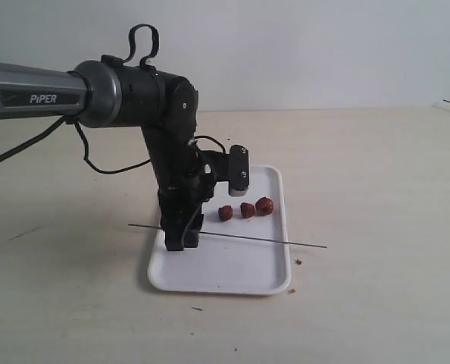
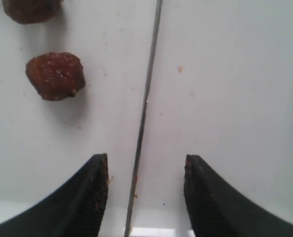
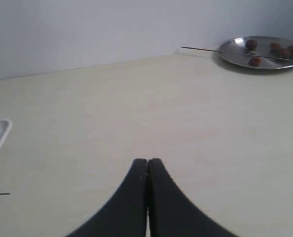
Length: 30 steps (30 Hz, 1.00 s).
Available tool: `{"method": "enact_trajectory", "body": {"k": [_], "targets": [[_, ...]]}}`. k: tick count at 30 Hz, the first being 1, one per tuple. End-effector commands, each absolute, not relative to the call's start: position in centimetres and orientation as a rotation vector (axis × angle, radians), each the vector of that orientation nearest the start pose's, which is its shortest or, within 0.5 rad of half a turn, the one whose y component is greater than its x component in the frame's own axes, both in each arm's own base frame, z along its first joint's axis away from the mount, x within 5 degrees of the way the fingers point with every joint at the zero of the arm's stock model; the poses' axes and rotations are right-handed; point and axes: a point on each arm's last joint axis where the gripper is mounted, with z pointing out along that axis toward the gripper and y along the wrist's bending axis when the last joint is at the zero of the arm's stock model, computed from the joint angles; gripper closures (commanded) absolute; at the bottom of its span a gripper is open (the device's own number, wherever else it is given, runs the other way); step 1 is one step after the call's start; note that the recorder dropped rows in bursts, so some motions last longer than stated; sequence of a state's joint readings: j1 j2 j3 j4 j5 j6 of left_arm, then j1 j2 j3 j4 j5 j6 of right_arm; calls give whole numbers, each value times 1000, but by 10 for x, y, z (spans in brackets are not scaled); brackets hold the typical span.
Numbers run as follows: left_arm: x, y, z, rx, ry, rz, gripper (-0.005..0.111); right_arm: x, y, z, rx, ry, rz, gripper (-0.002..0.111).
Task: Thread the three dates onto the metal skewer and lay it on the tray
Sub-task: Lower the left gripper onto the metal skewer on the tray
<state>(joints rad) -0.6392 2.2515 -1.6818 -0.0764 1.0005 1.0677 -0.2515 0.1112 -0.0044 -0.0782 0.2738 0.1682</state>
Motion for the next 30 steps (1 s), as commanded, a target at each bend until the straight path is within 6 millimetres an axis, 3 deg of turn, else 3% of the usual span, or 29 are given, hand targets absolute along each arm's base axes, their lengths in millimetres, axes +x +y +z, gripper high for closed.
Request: {"method": "enact_trajectory", "body": {"k": [1,21,30], "targets": [[361,-270,134,-2430,-2183,74,58,60,-18,183,335,1829,-133,108],[361,-269,128,-2396,-2196,78,58,60,-18,183,335,1829,-133,108],[363,-267,109,-2347,-2178,50,58,60,-18,183,335,1829,-133,108]]}}
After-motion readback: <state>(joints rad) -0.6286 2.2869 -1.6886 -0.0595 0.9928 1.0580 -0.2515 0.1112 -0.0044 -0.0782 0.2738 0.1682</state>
